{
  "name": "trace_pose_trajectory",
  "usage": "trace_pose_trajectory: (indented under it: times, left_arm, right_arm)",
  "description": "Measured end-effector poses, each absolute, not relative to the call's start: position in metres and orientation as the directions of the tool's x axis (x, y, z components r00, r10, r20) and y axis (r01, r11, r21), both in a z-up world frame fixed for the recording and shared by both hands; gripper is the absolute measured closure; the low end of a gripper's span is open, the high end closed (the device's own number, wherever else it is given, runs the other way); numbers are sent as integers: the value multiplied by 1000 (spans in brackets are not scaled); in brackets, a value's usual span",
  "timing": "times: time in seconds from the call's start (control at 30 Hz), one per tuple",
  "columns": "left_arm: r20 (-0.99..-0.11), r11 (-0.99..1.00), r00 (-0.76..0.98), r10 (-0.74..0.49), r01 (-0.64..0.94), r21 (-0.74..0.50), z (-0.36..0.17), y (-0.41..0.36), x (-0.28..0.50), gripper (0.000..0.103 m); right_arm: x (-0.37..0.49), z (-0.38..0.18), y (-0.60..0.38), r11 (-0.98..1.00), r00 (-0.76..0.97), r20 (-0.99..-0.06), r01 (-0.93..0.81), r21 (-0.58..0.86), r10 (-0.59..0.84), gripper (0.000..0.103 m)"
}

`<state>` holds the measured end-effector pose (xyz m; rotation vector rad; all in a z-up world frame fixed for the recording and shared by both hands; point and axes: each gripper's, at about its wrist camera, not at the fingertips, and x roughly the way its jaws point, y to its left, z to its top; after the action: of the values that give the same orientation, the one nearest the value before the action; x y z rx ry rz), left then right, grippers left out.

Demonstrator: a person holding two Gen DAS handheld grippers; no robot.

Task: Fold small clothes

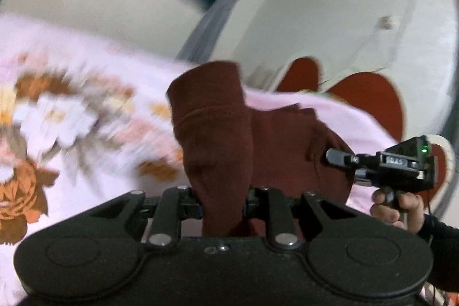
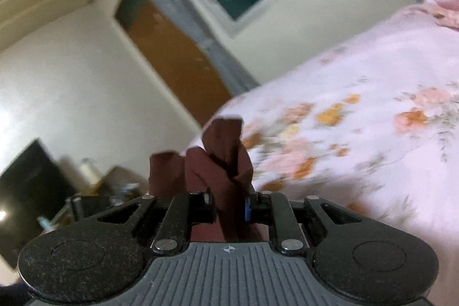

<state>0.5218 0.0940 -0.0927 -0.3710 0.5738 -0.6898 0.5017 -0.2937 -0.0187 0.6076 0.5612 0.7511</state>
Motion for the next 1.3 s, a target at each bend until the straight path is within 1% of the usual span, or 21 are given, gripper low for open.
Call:
trace_pose_trajectory:
  times: [0.07,0.1,0.13,0.2,0.27,0.33,0.43,0.5,0.53,0.6,0.67,0.7,0.73,0.77,0.8,0.83,0.9,0.97,1.1,1.23,1.3]
  left_arm:
    - [-461,766,619,-636,432,-476,-115,92,544,73]
    - [-524,797,606,-599,386,-464,-128,91,556,68]
    - [-531,790,591,-607,380,-481,-139,94,561,63]
    - [-484,763,609,-628,363,-535,-145,109,555,60]
    - [-453,744,627,-634,332,-580,-141,126,534,51]
    - [-439,753,649,-622,342,-562,-133,138,500,51]
    - [-424,702,599,-679,361,-614,-128,143,458,49]
    - [-454,727,595,-663,365,-582,-124,132,439,46]
    - [-479,739,586,-654,360,-570,-126,122,436,40]
    - [-546,818,615,-568,350,-456,-131,102,431,38]
    - [-571,857,642,-512,337,-390,-126,90,424,32]
    - [-595,886,658,-461,313,-342,-118,84,420,28]
    - [-613,915,680,-402,278,-292,-110,80,413,19]
    - [-612,934,706,-356,258,-245,-100,76,402,16]
    - [-602,939,721,-344,259,-226,-91,75,391,16]
    - [-595,944,733,-330,251,-215,-79,74,377,15]
    - [-571,954,764,-300,241,-178,-55,71,342,9]
    - [-555,966,790,-259,223,-133,-33,64,311,9]
    - [-504,971,830,-239,219,-100,13,55,233,7]
    - [-424,981,885,-193,180,-70,41,48,155,6]
    - [-414,985,894,-172,163,-55,48,43,112,5]
  right_arm:
    - [536,-43,-303,600,617,-299,-364,712,728,86]
    - [549,-55,-304,642,636,-349,-312,700,689,86]
    - [560,-64,-310,680,650,-398,-257,686,647,86]
    - [566,-81,-320,710,632,-469,-192,677,617,86]
    - [547,-90,-334,644,590,-435,-197,740,680,86]
    - [521,-85,-335,647,573,-434,-237,725,696,86]
    - [491,-84,-335,613,526,-419,-272,742,740,86]
    - [472,-81,-321,605,498,-410,-331,724,764,85]
    - [468,-82,-309,636,498,-441,-340,693,747,85]
    - [474,-92,-293,710,488,-538,-295,639,688,84]
    - [475,-90,-290,725,492,-562,-247,643,666,84]
    - [472,-82,-290,744,504,-579,-222,630,641,80]
    - [469,-73,-290,765,521,-594,-203,611,613,60]
    - [456,-59,-288,795,544,-610,-196,574,575,19]
    - [439,-44,-286,822,580,-610,-208,530,540,2]
    - [417,-26,-285,842,627,-585,-242,482,515,0]
    - [381,2,-282,862,646,-581,-279,424,495,0]
    - [343,27,-276,874,680,-558,-291,390,476,0]
    - [258,67,-259,916,745,-538,-275,292,395,0]
    - [173,91,-239,926,786,-491,-287,247,375,0]
    - [125,97,-231,935,807,-475,-282,213,352,0]
